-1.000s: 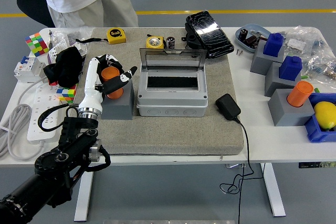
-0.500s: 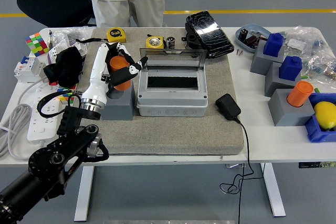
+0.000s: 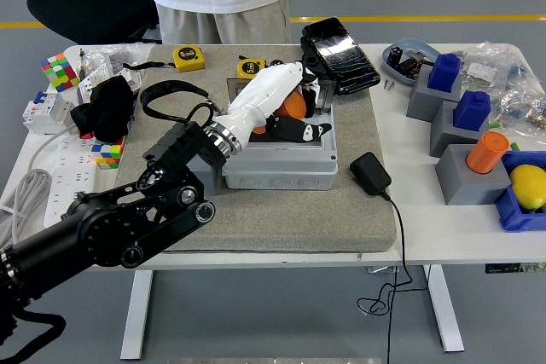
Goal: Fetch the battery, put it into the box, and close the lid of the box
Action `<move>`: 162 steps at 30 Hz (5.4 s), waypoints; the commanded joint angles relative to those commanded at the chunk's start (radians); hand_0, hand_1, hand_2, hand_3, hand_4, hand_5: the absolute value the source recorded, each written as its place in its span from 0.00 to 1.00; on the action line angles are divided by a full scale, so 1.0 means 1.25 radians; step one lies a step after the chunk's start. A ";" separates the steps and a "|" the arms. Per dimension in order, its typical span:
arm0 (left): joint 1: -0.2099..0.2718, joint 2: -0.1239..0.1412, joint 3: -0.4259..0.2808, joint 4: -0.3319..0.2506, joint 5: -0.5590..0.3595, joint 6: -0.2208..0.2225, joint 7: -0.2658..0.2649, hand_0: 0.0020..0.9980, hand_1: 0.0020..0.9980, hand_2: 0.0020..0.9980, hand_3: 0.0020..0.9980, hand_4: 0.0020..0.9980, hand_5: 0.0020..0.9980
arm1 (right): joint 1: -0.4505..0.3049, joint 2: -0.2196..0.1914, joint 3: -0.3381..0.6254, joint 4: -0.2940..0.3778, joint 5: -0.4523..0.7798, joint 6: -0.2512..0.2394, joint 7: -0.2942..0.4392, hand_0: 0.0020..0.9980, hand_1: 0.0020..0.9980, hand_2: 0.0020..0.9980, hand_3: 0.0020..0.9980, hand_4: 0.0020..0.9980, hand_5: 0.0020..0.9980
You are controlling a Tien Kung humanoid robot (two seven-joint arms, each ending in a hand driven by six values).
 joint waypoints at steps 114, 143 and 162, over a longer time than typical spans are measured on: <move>0.220 0.086 -0.103 -0.084 -0.046 -0.010 0.001 0.51 0.64 0.61 0.63 0.95 0.33 | -0.004 -0.003 0.022 0.011 -0.029 0.001 0.007 0.50 0.61 0.66 0.58 0.96 0.51; 0.101 -0.073 -0.042 0.046 -0.195 0.008 -0.054 0.50 0.64 0.62 0.64 0.94 0.34 | 0.002 -0.001 0.018 0.017 -0.036 0.000 0.009 0.50 0.61 0.66 0.58 0.96 0.51; 0.104 -0.064 -0.047 0.003 -0.285 0.017 -0.083 0.52 0.66 0.63 0.64 0.94 0.34 | 0.003 -0.001 0.017 0.018 -0.037 0.000 0.010 0.50 0.61 0.66 0.58 0.96 0.51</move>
